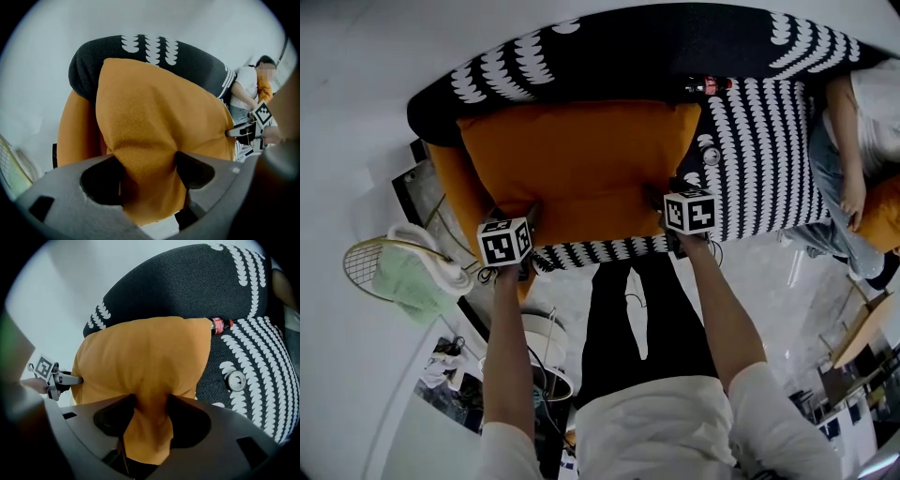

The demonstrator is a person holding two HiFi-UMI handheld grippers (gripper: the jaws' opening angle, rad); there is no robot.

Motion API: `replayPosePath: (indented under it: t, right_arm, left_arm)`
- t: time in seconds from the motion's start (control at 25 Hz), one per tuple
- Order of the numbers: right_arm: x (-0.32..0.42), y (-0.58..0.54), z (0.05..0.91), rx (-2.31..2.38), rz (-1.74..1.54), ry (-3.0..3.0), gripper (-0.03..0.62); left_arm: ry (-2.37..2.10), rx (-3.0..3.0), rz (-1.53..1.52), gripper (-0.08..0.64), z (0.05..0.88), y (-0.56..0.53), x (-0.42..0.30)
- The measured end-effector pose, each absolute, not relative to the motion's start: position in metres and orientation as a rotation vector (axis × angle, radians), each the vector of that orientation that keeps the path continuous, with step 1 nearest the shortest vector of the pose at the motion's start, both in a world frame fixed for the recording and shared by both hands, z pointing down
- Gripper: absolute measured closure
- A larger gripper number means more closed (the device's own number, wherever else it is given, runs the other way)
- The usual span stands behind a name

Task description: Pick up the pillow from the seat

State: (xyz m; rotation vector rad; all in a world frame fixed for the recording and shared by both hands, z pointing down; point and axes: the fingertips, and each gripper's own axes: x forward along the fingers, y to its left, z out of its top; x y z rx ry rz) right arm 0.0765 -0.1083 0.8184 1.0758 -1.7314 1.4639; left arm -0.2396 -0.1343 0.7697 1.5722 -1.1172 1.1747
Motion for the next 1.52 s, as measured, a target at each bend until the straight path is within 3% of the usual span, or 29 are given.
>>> replayPosePath:
  t: [0.28, 0.52, 0.92, 1.52]
  right_arm:
    - [0.079, -0.100, 0.806, 1.071, 1.432, -1.713, 0.478]
    - [0.087, -0.088, 0.784, 1.106, 1.406, -1.694, 0.543]
    - [0.114, -0.066, 0.745, 1.100, 1.360, -1.675, 0.557]
    - [0.092, -0.050, 0.656, 1.117, 1.278, -1.797, 0.568]
  left_arm:
    - [-1.134, 1.580, 1.212, 0.307, 0.755, -0.125, -0.236]
    - [-1.121, 1.577, 1.203, 0.346, 0.736, -0.105, -0.226]
    - [-1.150, 1.518, 1.036, 0.424, 0.704, -0.049, -0.200]
    - [-1.249, 1.542, 0.757, 0.439, 0.630, 0.008, -0.228]
